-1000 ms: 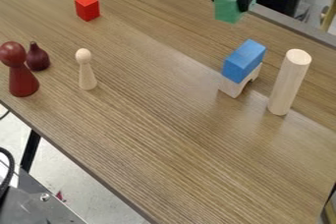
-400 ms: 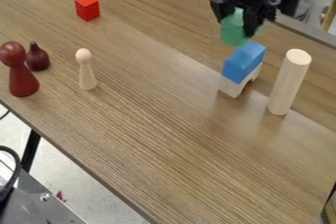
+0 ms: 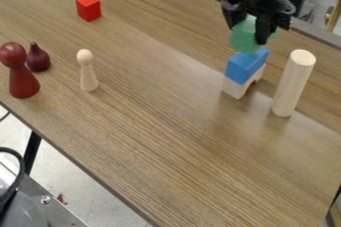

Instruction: Put the green block on top of the blue block

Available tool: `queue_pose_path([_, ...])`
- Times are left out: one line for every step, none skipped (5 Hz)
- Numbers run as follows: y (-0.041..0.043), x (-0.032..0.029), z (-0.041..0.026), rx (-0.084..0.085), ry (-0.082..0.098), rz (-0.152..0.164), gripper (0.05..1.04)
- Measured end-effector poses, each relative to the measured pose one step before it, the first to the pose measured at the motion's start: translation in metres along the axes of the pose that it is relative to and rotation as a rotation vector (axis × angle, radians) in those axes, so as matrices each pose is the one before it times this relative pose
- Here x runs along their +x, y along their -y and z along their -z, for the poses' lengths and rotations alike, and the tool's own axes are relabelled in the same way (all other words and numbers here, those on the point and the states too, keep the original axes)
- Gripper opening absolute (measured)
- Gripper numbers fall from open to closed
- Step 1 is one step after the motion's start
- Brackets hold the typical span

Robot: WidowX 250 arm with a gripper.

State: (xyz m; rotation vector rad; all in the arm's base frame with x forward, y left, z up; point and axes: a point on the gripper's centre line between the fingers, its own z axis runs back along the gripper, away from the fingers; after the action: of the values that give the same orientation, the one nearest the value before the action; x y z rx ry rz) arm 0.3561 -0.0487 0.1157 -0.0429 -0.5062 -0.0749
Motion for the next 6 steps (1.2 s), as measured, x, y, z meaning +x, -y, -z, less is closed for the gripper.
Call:
queue_pose_path([-0.00074, -0.00151, 0.00244, 0.0314, 0.0028, -0.0174, 0.581])
queue_pose_path([-0.00078, -0.00485, 0.00861, 0.0313, 0.0084, -0.0095, 0.581])
queue_pose_path([0.00005, -0.00166, 0.00163, 0.012, 0.0095, 0.0068, 0.581])
queue_pose_path([0.00064, 0.00083, 0.0, -0.004, 0.0052, -0.007, 0.581])
queue_pose_path([0.00185, 0.00056, -0.00013, -0.0036, 0.0045, 0.0009, 0.581])
queue_pose_path([0.00176, 0.00096, -0.00018, -0.0004, 0.0074, 0.007, 0.581])
